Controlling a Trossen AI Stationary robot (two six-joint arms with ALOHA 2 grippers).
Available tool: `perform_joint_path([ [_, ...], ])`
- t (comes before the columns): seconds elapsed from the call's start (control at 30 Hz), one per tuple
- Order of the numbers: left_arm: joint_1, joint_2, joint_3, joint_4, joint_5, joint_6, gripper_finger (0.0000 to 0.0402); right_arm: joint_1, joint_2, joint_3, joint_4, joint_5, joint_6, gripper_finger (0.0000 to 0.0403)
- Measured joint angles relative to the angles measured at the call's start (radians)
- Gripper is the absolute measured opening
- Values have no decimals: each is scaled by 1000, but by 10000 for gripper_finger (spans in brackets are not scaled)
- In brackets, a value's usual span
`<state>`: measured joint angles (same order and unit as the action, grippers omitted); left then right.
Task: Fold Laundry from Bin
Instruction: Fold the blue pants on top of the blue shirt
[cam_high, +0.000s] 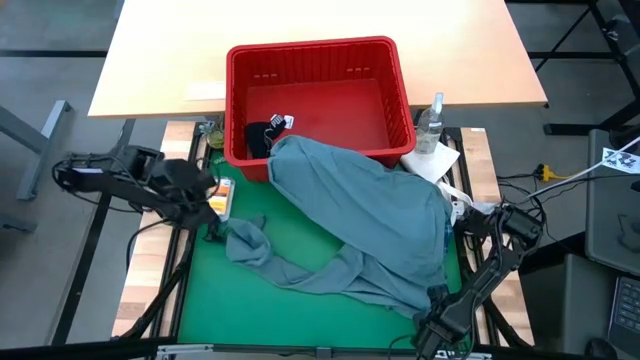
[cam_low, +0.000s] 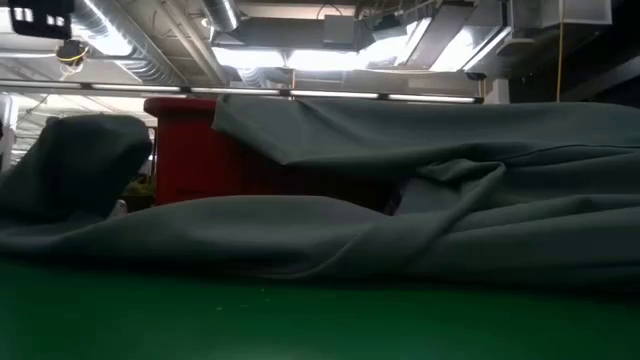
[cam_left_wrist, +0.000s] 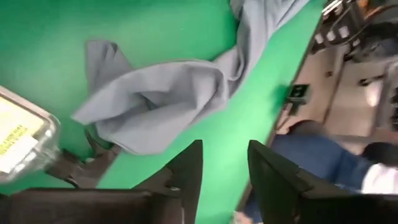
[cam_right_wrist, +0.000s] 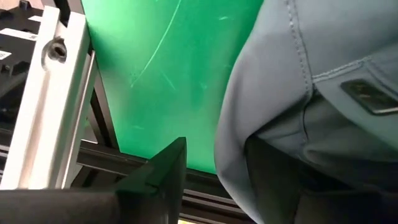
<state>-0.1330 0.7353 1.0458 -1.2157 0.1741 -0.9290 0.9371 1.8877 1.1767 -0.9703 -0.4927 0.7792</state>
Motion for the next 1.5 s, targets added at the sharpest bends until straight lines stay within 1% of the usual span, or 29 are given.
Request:
perform_joint_path([
  [0.1,-25,56,0,0,5,71,135,0,0,0,0,0,-1,166],
  [0.2,-74,115,0,7,22,135,139,0,0,0,1,0,-1,166],
  [0.47,-298,276,0,168,12,260,139,0,0,0,1,1,-1,166],
  [0.53,-361,323,0,208,-26,296,139,0,0,0,1,1,-1,166],
  [0.63,-442,402,0,273,-120,360,139,0,-1,0,2,2,-1,166],
  [0.77,-514,514,0,369,-256,422,140,0,-1,0,2,2,0,166],
  [0.87,-542,597,0,444,-332,452,140,0,-1,0,2,3,0,166],
  [1.03,-555,733,0,549,-401,468,140,0,-1,0,3,22,0,166],
  [1.2,-553,861,0,678,-446,464,140,-1,-1,0,3,38,0,166],
  [1.3,-545,928,0,742,-453,446,140,-1,-2,0,3,38,0,166],
  [1.5,-512,1022,-1,787,-455,365,140,-1,-2,0,3,39,0,166],
])
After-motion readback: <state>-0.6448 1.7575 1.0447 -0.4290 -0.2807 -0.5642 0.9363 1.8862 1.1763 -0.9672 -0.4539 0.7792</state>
